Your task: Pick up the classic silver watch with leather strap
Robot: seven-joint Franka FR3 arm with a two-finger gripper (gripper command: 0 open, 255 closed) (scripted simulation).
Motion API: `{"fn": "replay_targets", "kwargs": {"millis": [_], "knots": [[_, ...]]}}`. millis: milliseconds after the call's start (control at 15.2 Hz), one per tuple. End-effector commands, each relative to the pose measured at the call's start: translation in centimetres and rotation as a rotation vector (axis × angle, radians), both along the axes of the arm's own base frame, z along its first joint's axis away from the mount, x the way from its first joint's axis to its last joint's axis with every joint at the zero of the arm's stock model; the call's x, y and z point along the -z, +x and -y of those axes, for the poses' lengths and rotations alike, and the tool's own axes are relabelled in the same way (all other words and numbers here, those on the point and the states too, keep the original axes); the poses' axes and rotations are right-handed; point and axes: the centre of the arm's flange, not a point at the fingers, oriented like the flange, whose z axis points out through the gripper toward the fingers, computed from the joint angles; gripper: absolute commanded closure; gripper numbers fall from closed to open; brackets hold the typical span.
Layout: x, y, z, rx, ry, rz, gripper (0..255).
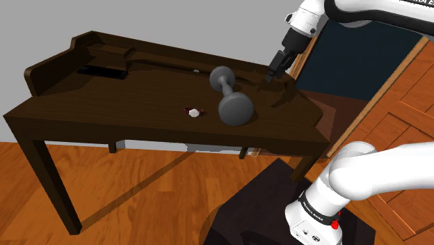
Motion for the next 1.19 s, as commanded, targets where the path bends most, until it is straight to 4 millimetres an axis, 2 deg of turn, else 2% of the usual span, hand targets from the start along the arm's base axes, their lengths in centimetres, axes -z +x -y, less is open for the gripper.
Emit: {"fn": "replay_targets", "kwargs": {"millis": [0,594,1122], "knots": [[0.0,0.0,0.0,0.0,0.0,0.0,0],[4.1,8.1,-8.0,-0.226,-0.047,-0.015,0],[8.3,13.6,-16.4,-0.427,-0.088,-0.028,0]]}}
